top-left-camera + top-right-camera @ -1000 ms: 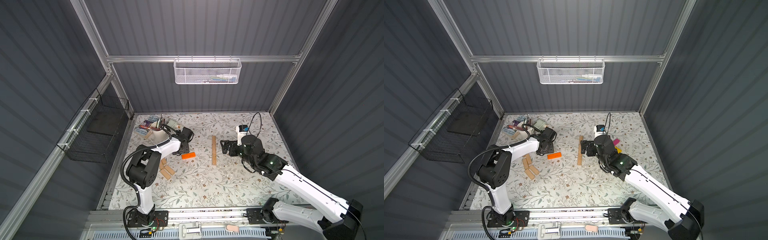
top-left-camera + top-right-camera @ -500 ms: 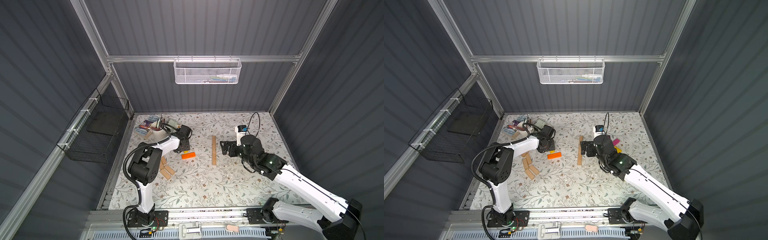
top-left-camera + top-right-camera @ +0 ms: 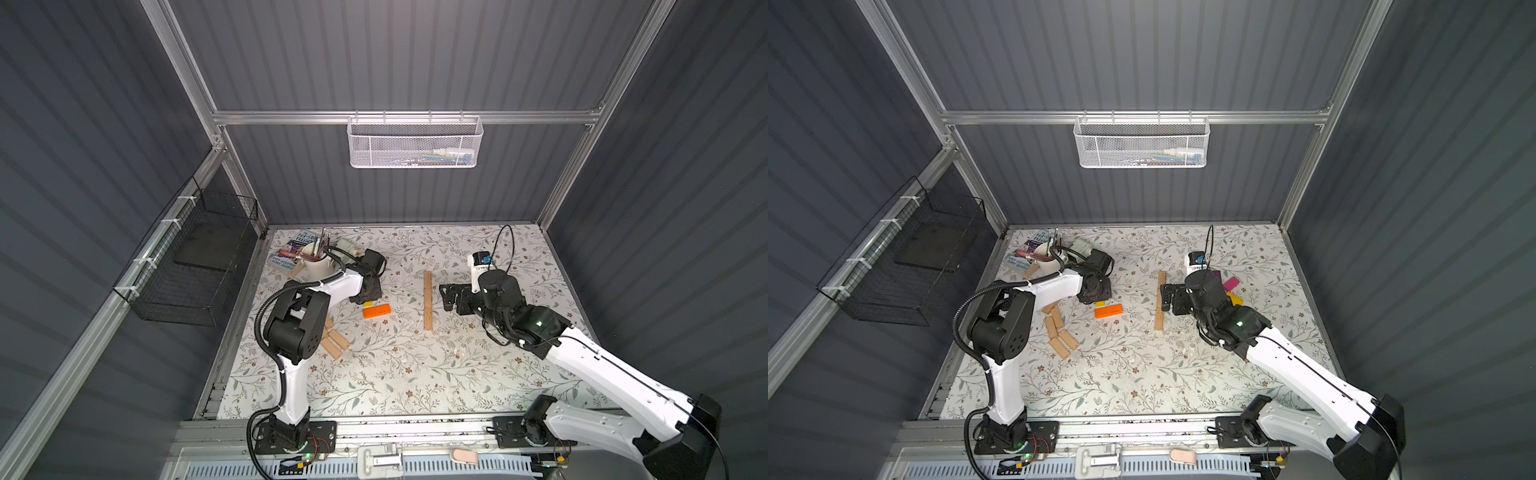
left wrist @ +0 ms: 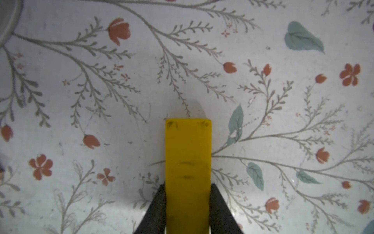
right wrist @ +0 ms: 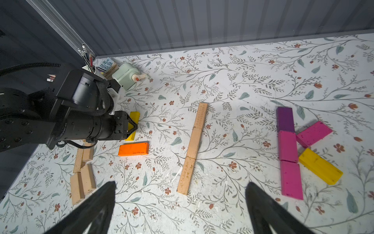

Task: Assemble the letter k with building blocks
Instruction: Pick up the building block from the center of the board, then place the building block at the center of the board.

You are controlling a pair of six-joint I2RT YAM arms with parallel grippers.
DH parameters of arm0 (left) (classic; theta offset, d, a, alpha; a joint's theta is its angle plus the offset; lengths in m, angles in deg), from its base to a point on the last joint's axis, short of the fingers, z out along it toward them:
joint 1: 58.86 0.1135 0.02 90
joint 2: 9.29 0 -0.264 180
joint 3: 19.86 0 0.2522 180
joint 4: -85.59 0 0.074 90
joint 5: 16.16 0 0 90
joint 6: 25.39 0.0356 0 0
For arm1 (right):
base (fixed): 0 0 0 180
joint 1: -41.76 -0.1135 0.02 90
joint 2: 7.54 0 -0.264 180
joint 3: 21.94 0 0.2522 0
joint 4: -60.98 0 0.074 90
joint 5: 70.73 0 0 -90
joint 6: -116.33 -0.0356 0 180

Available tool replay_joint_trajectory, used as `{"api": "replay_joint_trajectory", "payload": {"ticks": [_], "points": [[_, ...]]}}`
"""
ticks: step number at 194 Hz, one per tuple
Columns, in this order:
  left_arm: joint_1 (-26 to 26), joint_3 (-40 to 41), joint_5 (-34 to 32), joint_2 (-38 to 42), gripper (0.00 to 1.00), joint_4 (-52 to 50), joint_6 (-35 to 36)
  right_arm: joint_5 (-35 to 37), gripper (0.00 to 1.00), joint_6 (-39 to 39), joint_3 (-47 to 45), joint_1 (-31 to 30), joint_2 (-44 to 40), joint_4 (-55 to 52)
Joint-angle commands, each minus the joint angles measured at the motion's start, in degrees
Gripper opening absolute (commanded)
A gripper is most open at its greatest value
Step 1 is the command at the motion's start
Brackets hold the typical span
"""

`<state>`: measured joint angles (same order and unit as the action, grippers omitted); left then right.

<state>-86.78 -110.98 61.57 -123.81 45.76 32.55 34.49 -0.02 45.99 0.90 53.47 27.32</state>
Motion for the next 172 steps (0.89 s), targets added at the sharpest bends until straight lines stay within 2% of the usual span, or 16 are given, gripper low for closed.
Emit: {"api": "replay_joint_trajectory", "payload": {"ticks": [1, 35, 71, 104, 136, 172], "points": [[0.24, 0.94, 1.34, 2.88, 0.21, -1.21, 0.44, 1.76, 0.99, -0.57, 1.61, 0.34, -0.80, -1.62], [-1.20, 2.33, 6.69, 9.78, 0.19, 2.02, 2.12, 9.05, 0.99, -3.28, 0.59, 0.78, -2.05, -2.07], [-11.18, -1.78, 10.17, 12.12, 0.19, 7.78, 9.22, 12.15, 0.99, -9.06, -2.29, 4.17, -5.84, -2.06], [-16.90, -7.21, 21.47, 5.74, 0.21, 15.58, 15.74, 12.52, 0.99, -11.38, -5.98, 6.26, -11.57, -1.97], [-20.78, -18.06, 20.65, -5.13, 0.21, 10.25, 21.31, 13.29, 0.99, -11.55, -8.75, 6.49, -16.74, -1.80], [-23.12, -26.45, 17.47, -14.05, 0.21, 6.11, 22.90, 14.28, 0.99, -11.77, -10.05, 6.57, -19.48, -2.79]]}}
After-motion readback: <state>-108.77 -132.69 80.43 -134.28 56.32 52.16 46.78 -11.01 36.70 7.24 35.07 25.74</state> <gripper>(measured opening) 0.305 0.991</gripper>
